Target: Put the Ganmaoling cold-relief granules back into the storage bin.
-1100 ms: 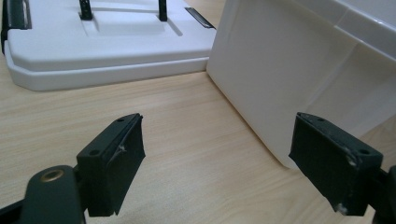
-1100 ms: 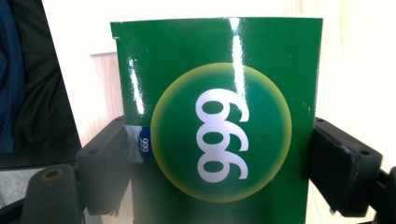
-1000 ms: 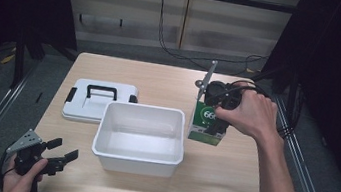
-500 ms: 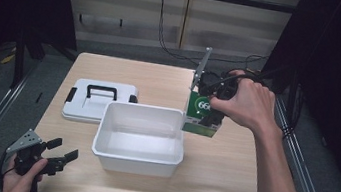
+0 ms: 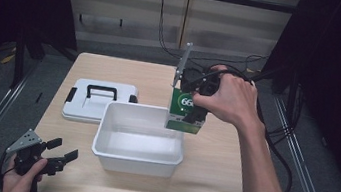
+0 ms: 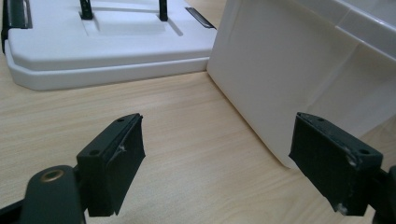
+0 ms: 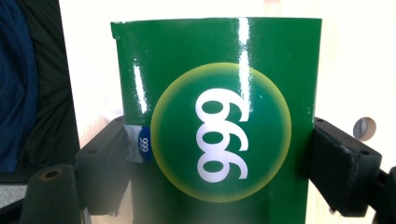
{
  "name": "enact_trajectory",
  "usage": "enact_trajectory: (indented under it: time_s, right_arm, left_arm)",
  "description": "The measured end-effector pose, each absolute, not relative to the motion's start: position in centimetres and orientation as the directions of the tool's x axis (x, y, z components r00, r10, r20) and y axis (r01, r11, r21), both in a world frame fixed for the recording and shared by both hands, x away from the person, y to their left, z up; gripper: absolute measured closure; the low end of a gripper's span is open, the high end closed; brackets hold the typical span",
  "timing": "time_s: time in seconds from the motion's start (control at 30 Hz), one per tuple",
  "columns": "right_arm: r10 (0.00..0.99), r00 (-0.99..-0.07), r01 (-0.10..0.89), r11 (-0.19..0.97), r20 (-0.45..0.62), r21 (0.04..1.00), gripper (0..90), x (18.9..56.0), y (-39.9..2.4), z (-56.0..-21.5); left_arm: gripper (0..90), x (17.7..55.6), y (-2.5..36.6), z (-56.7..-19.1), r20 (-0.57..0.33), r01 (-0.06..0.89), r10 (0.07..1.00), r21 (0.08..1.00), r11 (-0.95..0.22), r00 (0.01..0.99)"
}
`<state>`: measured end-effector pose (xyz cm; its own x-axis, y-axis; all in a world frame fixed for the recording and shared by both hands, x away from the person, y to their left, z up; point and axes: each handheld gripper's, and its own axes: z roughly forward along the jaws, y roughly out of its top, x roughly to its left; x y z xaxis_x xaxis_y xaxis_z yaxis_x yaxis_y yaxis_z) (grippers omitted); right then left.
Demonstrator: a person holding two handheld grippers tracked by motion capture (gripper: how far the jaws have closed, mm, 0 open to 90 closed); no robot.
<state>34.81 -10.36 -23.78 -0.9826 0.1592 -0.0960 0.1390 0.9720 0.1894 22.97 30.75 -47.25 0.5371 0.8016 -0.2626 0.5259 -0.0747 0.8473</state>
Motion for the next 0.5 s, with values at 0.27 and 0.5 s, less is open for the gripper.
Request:
enact_trajectory:
  time_s: [0.27, 0.5]
  right_arm:
    - [0.124, -0.99, 0.109, 0.976, -0.073, 0.188, 16.1, 35.0, -7.9, -25.1]
    - [0.094, -0.993, 0.083, 0.983, -0.065, 0.162, 16.0, 35.3, -6.6, -26.4]
  left_arm:
    - [17.2, 23.0, 30.8, -47.3, -0.262, 0.526, 0.8, 0.847, -0.078, 0.539]
    - [17.2, 22.9, 30.7, -47.3, -0.264, 0.526, 0.801, 0.847, -0.074, 0.537]
